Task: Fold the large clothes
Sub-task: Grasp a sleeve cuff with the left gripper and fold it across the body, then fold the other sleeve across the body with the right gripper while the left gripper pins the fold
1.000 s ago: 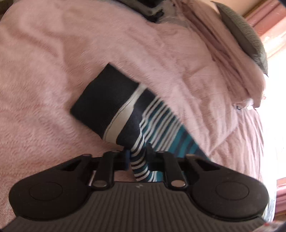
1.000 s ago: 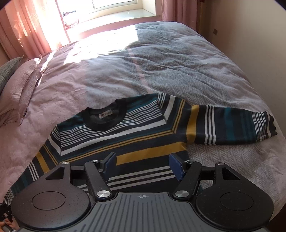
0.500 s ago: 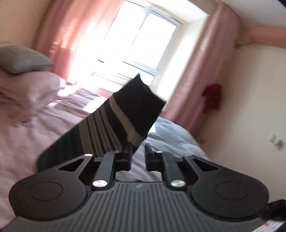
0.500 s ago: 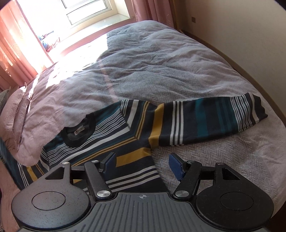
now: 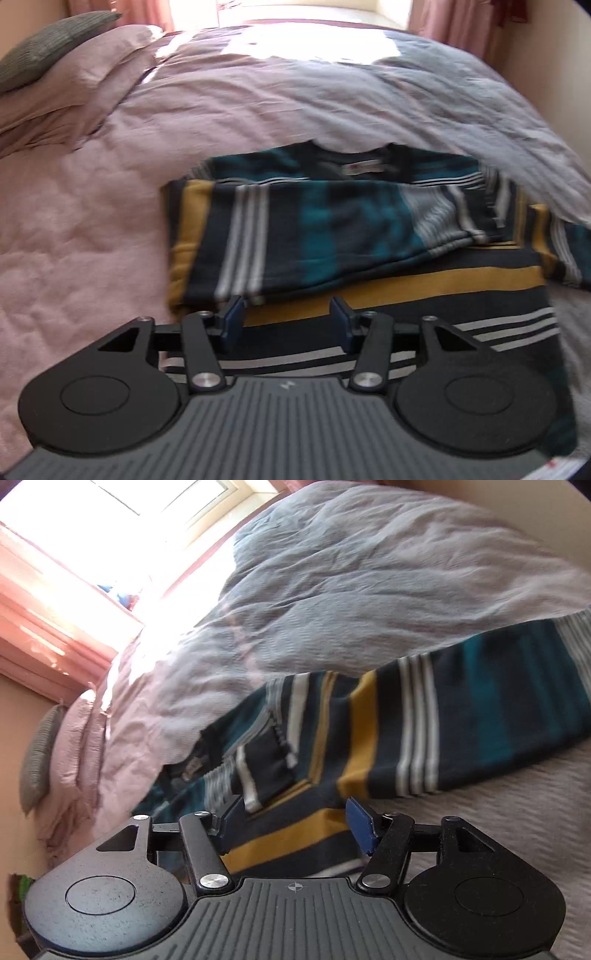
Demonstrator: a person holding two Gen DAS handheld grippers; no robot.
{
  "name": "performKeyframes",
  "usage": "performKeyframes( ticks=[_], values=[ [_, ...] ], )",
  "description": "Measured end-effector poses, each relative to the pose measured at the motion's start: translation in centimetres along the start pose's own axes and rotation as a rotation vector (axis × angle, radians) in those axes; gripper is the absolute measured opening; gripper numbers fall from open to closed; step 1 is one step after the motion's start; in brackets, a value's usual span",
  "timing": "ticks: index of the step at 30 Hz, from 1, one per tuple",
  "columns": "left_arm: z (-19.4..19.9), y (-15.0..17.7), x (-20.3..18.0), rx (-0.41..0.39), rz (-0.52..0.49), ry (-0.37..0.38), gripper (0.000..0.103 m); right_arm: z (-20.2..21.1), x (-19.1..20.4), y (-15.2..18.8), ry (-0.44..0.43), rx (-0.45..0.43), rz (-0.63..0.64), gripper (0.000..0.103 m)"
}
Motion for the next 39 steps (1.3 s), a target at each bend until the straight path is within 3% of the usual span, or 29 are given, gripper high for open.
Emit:
performKeyframes(
  ticks=[4,10,11,12,14,16,18,20,22,24,26,28,32,34,36,39],
  values=[
    [-1.0,0.6,3.8,0.043,-0.050,-0.106,0.052,-6.6,1.6,1.0,-0.088,0.062,-0.094,0.046],
    [-3.5,0.4,5.1,0.062,-0.066,-0.100,0.052,-14.4,0.4,2.4,-0.008,0.108,-0.229,0.044],
    [-3.8,0.3,5.1,0.064,-0.070,-0.095,0.052,-15.4,0.0,2.5,0.005,0.102,-0.251,0.038],
    [-4.0,0.3,5.0,0.064,-0.076,-0.089,0.052,-15.9,-0.2,2.5,0.012,0.095,-0.271,0.003],
    [-4.5,0.2,4.6,0.064,-0.110,-0.083,0.052,-15.8,0.9,1.7,0.004,0.047,-0.222,0.003],
    [-5.0,0.2,3.9,0.057,-0.175,-0.086,0.052,-12.6,4.7,0.2,-0.072,-0.085,-0.025,0.003],
    [-5.5,0.2,3.2,0.052,-0.235,-0.082,0.051,-9.3,7.2,-0.4,-0.093,-0.179,0.114,0.003],
    [-6.2,0.3,2.6,0.054,-0.284,-0.082,0.050,-7.5,7.0,-0.7,-0.050,-0.235,0.144,0.003],
    [-7.0,0.4,2.0,0.063,-0.325,-0.084,0.040,-8.4,4.3,-0.5,0.030,-0.205,0.090,0.003],
    [-7.8,0.7,1.6,0.096,-0.356,-0.085,0.026,-11.0,0.1,0.7,0.124,-0.083,-0.029,0.003],
    [-8.3,0.9,1.8,0.115,-0.356,-0.100,0.026,-12.8,-2.6,2.3,0.160,0.021,-0.126,0.004],
    [-8.3,1.0,2.5,0.139,-0.318,-0.098,0.021,-12.4,-3.5,3.0,0.141,0.016,-0.156,0.003],
    [-7.9,0.7,3.9,0.174,-0.196,-0.090,0.022,-9.6,-5.1,2.7,0.107,0.045,-0.195,0.008],
    [-7.4,0.2,4.1,0.179,-0.155,-0.098,0.028,-6.7,-7.3,2.1,0.095,0.006,-0.251,0.015],
    [-6.4,-0.4,4.3,0.175,-0.100,-0.105,0.028,-3.2,-10.9,1.1,0.143,-0.079,-0.327,0.038],
    [-4.5,-1.3,4.7,0.153,-0.003,-0.093,0.034,2.4,-17.9,-0.3,0.224,-0.224,-0.495,0.041]
  ],
)
Point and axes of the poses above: each gripper's, at about its wrist camera, not at the fingertips, and z roughly against the way its jaws point, x to its left, y to its underside, the point moved 6 cm from there along -z, roughly the way its jaws point, and after that the axes turned 2 degrees about -x, right-handed, at the moved point
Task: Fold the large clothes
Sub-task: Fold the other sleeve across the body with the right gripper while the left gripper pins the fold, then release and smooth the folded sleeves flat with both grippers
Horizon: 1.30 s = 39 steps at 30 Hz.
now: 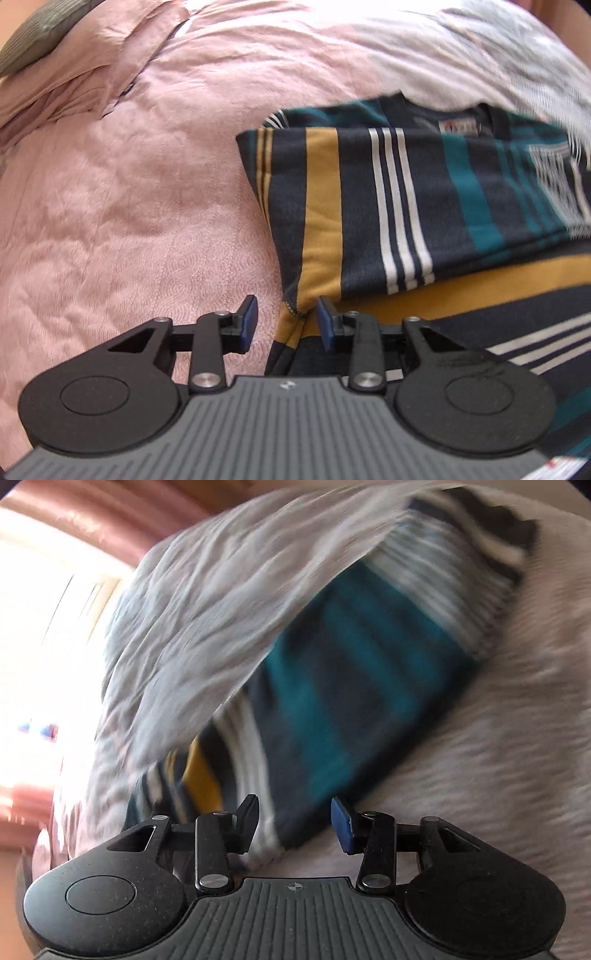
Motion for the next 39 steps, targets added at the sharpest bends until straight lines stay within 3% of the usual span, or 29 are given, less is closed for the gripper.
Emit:
performKeyframes(
  ticks=[4,11,12,13,14,17,20,23,25,29,31,32,33,34,37,39],
  values=[
    [2.2,-0.6,0.1,-0.014,0.117,0.037,0.035,2.2,-7.5,-5.7,0.099,-0.162,-0.207,0.042],
    [4.8,-1.0,-1.1,-0.042,0.176,0.069,0.038,1.6,-11.2,-9.0,0.013,-0.235,-0.394,0.041],
    [5.1,-1.0,-1.2,-0.044,0.176,0.072,0.038,1.7,-10.9,-9.1,0.000,-0.250,-0.387,0.030],
    [5.4,-1.0,-1.3,-0.045,0.180,0.077,0.038,1.8,-10.3,-9.4,-0.008,-0.260,-0.353,0.013],
    [5.7,-0.9,-1.4,-0.046,0.184,0.081,0.038,2.0,-9.5,-9.6,0.000,-0.266,-0.312,0.003],
    [6.8,-0.7,-1.0,-0.057,0.207,0.091,0.038,3.3,-4.5,-10.3,0.065,-0.310,-0.095,0.003],
    [7.9,-0.3,0.1,-0.066,0.244,0.100,0.038,5.0,5.1,-9.6,0.071,-0.376,0.246,0.003],
    [8.9,0.4,1.5,-0.075,0.282,0.101,0.038,6.6,16.9,-5.2,-0.036,-0.411,0.599,0.003],
    [9.5,0.9,2.6,-0.080,0.307,0.096,0.038,8.2,24.5,0.7,-0.164,-0.423,0.856,0.003],
    [10.7,2.5,5.4,-0.095,0.378,0.079,0.038,10.6,34.2,17.1,-0.496,-0.382,1.279,0.003],
    [11.0,3.6,6.8,-0.095,0.414,0.067,0.038,10.2,35.6,26.2,-0.628,-0.244,1.462,0.005],
    [11.0,4.2,7.5,-0.089,0.430,0.062,0.038,9.1,35.4,30.1,-0.616,-0.169,1.545,0.015],
    [11.0,4.8,8.1,-0.082,0.446,0.057,0.038,7.5,34.3,34.0,-0.553,-0.104,1.632,0.039],
    [11.0,5.5,8.6,-0.074,0.460,0.053,0.038,6.2,33.4,36.2,-0.501,-0.058,1.682,0.049],
    [10.8,7.2,9.7,-0.054,0.488,0.051,0.038,3.4,28.9,39.1,-0.458,0.098,1.704,0.052],
    [10.3,8.1,9.9,-0.038,0.497,0.060,0.038,1.2,25.0,37.6,-0.346,0.156,1.701,0.052]
  ],
)
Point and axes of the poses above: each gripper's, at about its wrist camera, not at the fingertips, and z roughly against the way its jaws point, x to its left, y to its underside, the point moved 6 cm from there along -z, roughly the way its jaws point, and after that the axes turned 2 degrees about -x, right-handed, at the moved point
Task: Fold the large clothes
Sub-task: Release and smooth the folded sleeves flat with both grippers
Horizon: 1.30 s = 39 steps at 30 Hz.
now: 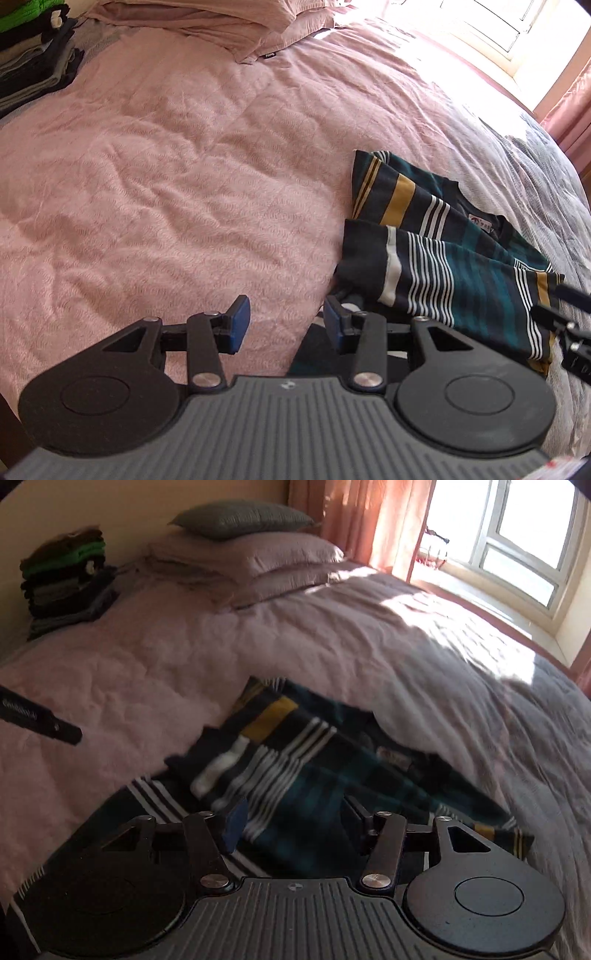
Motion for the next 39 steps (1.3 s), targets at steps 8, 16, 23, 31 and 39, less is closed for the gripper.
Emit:
performKeyframes(
  ticks=[8,16,23,31,39],
  values=[
    [-4.7,-0.4,-3.3,0.055,0.038,0.136,0.043,3.1,-13.9,10.2,0.227,0.241,-0.305,0.052],
    [-9.0,-2.5,-7.9,0.041,-0.082,0.163,0.047,7.5,-20.5,13.6,0.285,0.167,-0.612,0.051],
    [-11.1,-1.9,-13.3,-0.010,-0.315,0.169,0.046,3.8,-20.9,9.8,0.198,-0.028,-0.574,0.048],
    [-10.0,-0.2,-13.3,-0.034,-0.361,0.102,0.038,4.2,-21.7,11.1,0.312,0.123,-0.530,0.048],
    [-8.0,7.1,-11.1,0.048,-0.387,0.020,0.038,4.4,-13.4,15.3,0.138,0.187,-0.375,0.048]
  ],
)
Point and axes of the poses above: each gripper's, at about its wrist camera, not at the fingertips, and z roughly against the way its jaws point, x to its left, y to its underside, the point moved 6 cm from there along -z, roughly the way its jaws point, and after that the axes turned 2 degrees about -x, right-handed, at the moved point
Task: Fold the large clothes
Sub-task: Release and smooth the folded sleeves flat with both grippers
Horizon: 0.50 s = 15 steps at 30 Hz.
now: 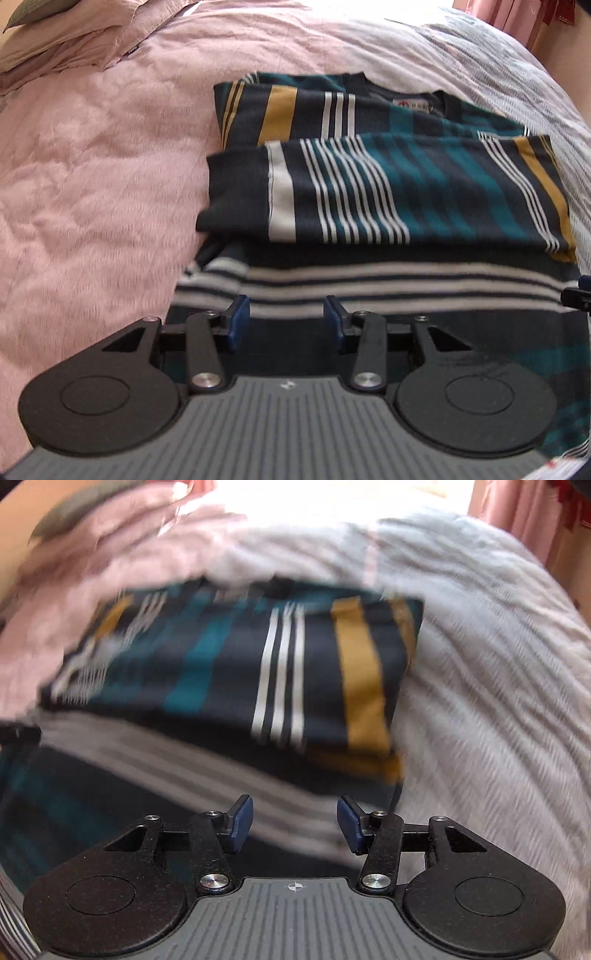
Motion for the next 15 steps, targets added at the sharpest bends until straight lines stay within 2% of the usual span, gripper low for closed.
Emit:
performKeyframes(
  ticks=[4,6,8,11,13,15],
  values=[
    [1.3,6.5,1.1,0.064,0.002,-0.044,0.039,2.0,0.5,6.5,0.011,0.056,0.074,0.048],
    [2.4,9.9,1.9,0.108,0.001,-0.062,0.039,3.5,0.4,10.0,-0.018,0.110,0.087,0.048],
    [3.8,13.1,2.8,0.142,-0.014,-0.080,0.039,5.4,0.0,13.2,0.000,0.144,0.080,0.048],
    [5.9,16.6,3.6,0.198,-0.034,-0.076,0.040,8.1,-0.6,17.2,0.005,0.197,-0.046,0.048],
    [7.2,17.9,3.8,0.218,-0.059,-0.063,0.040,9.6,-0.5,18.3,0.032,0.211,-0.091,0.048],
    [8.7,18.4,3.9,0.204,-0.083,-0.036,0.040,11.3,0.1,18.8,0.083,0.217,-0.121,0.048]
  ],
)
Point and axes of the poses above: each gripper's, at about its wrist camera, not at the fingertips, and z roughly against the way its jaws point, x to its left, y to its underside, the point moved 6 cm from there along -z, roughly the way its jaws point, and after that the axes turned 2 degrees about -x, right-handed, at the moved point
